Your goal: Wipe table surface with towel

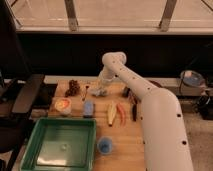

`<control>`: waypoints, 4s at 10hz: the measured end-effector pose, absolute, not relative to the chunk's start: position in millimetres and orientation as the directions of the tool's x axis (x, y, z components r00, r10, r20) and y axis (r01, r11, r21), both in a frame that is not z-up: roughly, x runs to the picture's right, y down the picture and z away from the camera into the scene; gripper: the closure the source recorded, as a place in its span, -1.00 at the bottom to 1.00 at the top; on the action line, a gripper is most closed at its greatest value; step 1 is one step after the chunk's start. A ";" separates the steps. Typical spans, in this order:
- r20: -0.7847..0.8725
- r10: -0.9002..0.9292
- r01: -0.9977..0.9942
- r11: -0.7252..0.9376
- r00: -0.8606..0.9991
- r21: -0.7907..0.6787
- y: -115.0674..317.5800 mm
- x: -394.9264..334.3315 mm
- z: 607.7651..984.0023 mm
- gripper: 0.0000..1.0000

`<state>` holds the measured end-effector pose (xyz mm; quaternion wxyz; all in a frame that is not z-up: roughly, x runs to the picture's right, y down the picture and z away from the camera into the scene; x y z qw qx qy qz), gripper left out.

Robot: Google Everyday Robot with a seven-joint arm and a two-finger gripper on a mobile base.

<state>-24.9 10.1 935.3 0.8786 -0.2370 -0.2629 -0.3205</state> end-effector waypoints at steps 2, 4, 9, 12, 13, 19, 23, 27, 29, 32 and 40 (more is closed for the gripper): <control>0.627 -0.439 0.703 0.663 0.644 -0.258 25.5 -33.7 933.7 0.60; 0.623 -0.432 0.705 0.648 0.652 -0.288 42.3 -22.7 933.8 0.60; 0.521 -0.404 0.630 0.673 0.752 -0.388 40.0 77.2 948.0 0.60; 0.493 -0.407 0.612 0.691 0.769 -0.385 18.3 96.6 966.2 0.60; 0.490 -0.411 0.613 0.693 0.769 -0.380 13.1 97.7 969.7 0.60; 0.570 -0.442 0.679 0.665 0.693 -0.311 16.7 -3.1 967.2 0.60; 0.603 -0.424 0.694 0.642 0.676 -0.326 46.3 -25.5 958.0 0.60; 0.583 -0.373 0.651 0.654 0.721 -0.386 60.6 28.9 955.0 0.60; 0.550 -0.344 0.609 0.670 0.761 -0.424 59.9 79.2 957.5 0.60; 0.532 -0.353 0.601 0.680 0.770 -0.420 43.8 108.7 961.6 0.60; 0.598 -0.445 0.696 0.659 0.667 -0.286 8.0 -6.8 957.6 0.60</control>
